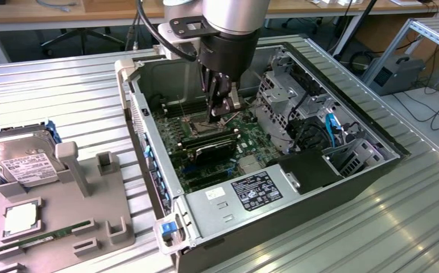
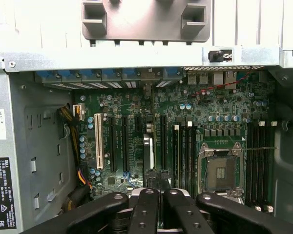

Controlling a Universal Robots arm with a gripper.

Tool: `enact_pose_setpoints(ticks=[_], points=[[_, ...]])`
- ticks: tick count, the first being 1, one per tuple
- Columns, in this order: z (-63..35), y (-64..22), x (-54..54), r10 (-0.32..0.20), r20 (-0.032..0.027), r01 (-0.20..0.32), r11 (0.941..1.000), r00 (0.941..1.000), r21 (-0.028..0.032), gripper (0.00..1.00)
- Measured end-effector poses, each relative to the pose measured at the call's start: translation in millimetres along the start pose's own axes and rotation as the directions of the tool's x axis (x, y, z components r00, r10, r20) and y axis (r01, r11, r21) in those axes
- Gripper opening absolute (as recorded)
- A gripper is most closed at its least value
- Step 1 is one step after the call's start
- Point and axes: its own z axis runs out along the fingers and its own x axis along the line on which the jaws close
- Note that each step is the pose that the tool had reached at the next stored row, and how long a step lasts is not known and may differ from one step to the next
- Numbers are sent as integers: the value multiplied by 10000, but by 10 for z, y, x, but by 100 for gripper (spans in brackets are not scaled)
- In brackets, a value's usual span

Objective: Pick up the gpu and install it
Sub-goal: 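Press down on the gpu until it lock into place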

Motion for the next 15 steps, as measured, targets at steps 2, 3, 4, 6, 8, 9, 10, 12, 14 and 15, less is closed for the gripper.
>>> enact_pose_setpoints(ticks=[2, 3, 4, 6, 8, 9, 10, 12, 14, 15], points=[[0, 0, 0, 0, 0, 0, 10000, 10000, 1, 11], [0, 0, 0, 0, 0, 0, 10000, 10000, 0, 11], [0, 0, 0, 0, 0, 0, 10000, 10000, 1, 11], [0, 0, 0, 0, 0, 0, 10000, 10000, 0, 11], [0, 0, 0, 0, 1, 0, 10000, 10000, 0, 11], [0, 0, 0, 0, 1, 0, 10000, 10000, 0, 11], [0, 0, 0, 0, 1, 0, 10000, 10000, 0, 11], [51, 1, 2, 0, 1, 0, 10000, 10000, 0, 11], [132, 1, 4, -1, 1, 1, 10000, 10000, 1, 11], [175, 2, 5, -1, 0, 1, 10000, 10000, 0, 11]])
